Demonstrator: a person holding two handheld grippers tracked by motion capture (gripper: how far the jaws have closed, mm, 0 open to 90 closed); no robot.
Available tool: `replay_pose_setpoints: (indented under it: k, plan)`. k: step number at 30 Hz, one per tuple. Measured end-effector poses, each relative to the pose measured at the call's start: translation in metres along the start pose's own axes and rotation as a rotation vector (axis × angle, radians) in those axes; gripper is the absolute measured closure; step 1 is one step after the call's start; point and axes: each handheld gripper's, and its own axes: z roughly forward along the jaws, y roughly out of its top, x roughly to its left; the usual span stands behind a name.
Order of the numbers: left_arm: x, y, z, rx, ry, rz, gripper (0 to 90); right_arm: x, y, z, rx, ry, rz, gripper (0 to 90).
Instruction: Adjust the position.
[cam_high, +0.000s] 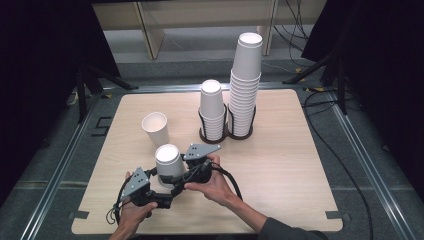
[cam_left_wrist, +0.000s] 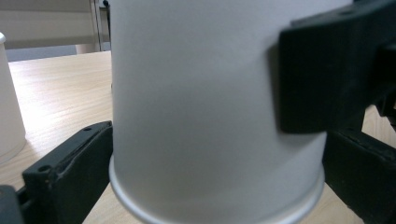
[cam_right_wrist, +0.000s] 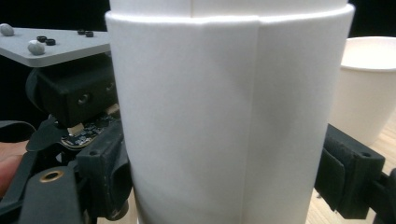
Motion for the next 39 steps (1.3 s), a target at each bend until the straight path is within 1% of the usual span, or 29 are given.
replay_pose_setpoints:
  k: [1,2,7,10,12,13,15,16,17,18,19,20,21,22,23,24,26,27,28,29,30,32,33,34,35,36,37,38,39]
  plan:
    - [0.0,0.0,0.0,0.0,0.001,0.0,0.0,0.0,0.0,0.001,-0.003,0.003,0.0,17.9]
    - [0.0,0.0,0.0,0.002,0.001,0.0,0.0,0.001,-0.001,0.001,0.003,0.009,0.02,17.9]
    - [0.0,0.0,0.0,0.006,-0.001,-0.005,0.0,0.003,-0.001,0.002,0.0,0.008,0.031,17.9]
    - [-0.001,0.0,0.001,0.004,-0.003,0.0,0.0,0.004,-0.001,0.002,0.003,0.017,0.031,17.9]
    - [-0.001,-0.001,0.002,-0.018,-0.01,0.003,0.0,0.004,-0.001,0.003,0.001,0.025,0.02,17.9]
    - [-0.002,0.0,0.0,0.006,0.008,0.014,0.0,0.004,-0.001,0.003,-0.001,0.027,0.018,17.8]
    - [-0.002,0.001,-0.001,0.006,0.008,0.024,0.6,0.004,-0.002,0.003,-0.006,0.031,0.014,17.5]
    - [-0.002,0.0,0.0,-0.005,0.002,0.019,1.6,0.004,-0.001,0.002,-0.006,0.029,0.013,17.0]
    - [-0.002,0.0,0.001,-0.019,-0.004,0.021,2.5,0.003,-0.001,0.002,-0.009,0.02,-0.003,16.4]
    - [-0.002,0.001,0.001,-0.01,0.001,0.03,3.7,0.003,-0.001,0.002,-0.007,0.018,-0.004,15.7]
    - [-0.002,0.002,-0.002,0.01,0.011,0.047,4.8,0.004,0.0,0.001,0.005,0.014,0.019,15.0]
    - [-0.003,0.002,-0.002,0.007,0.012,0.041,5.6,0.003,0.0,0.001,-0.003,0.021,0.009,14.5]
    - [-0.003,0.002,-0.001,-0.009,0.005,0.036,6.3,0.003,0.002,0.001,-0.005,0.014,-0.005,14.0]
    - [-0.003,0.003,-0.001,-0.018,-0.004,0.048,7.0,0.003,0.003,0.0,0.004,0.012,-0.006,13.6]
    - [-0.003,0.004,-0.003,0.002,0.01,0.064,7.4,0.004,0.004,0.0,0.007,0.014,-0.006,13.3]
    - [-0.003,0.004,-0.003,-0.002,0.009,0.068,7.8,0.005,0.005,-0.001,0.012,0.019,-0.003,13.2]
    - [-0.003,0.004,-0.002,-0.017,-0.002,0.059,8.4,0.007,0.008,-0.003,0.021,0.009,0.014,12.7]
    - [-0.003,0.004,-0.001,-0.016,0.001,0.063,8.7,0.004,0.01,-0.003,-0.001,0.008,-0.023,13.1]
    - [-0.003,0.004,-0.003,0.008,0.012,0.078,8.9,0.004,0.012,-0.005,0.003,0.004,-0.025,13.7]
    - [-0.003,0.003,-0.001,-0.008,0.001,0.064,9.2,0.005,0.014,-0.007,0.006,0.006,0.007,14.7]
    - [-0.003,0.003,-0.001,-0.003,0.001,0.072,9.4,0.003,0.017,-0.008,-0.013,0.011,-0.022,15.2]
    - [-0.004,0.003,-0.002,0.021,0.008,0.086,9.7,0.003,0.021,-0.012,-0.021,0.011,-0.024,15.7]
    - [-0.004,0.002,0.0,0.014,0.003,0.088,9.8,0.005,0.023,-0.013,-0.035,0.023,0.012,15.8]
    - [-0.005,0.002,-0.001,0.035,0.011,0.112,9.8,0.003,0.026,-0.016,-0.028,0.01,-0.017,16.1]
    - [-0.006,0.002,-0.001,0.043,0.011,0.103,9.9,0.002,0.027,-0.017,-0.033,0.016,-0.015,16.4]
    - [-0.006,0.001,0.001,0.023,-0.002,0.106,9.9,0.002,0.029,-0.018,-0.032,0.017,-0.011,17.0]
    - [-0.007,0.002,0.0,0.039,0.007,0.105,10.0,0.002,0.029,-0.02,-0.023,0.023,0.005,17.5]
    - [-0.007,0.002,0.0,0.041,0.004,0.109,10.0,0.001,0.03,-0.02,-0.029,0.014,-0.009,17.7]
    - [-0.007,0.002,0.0,0.041,0.004,0.112,10.1,0.001,0.03,-0.02,-0.033,0.031,0.02,19.1]
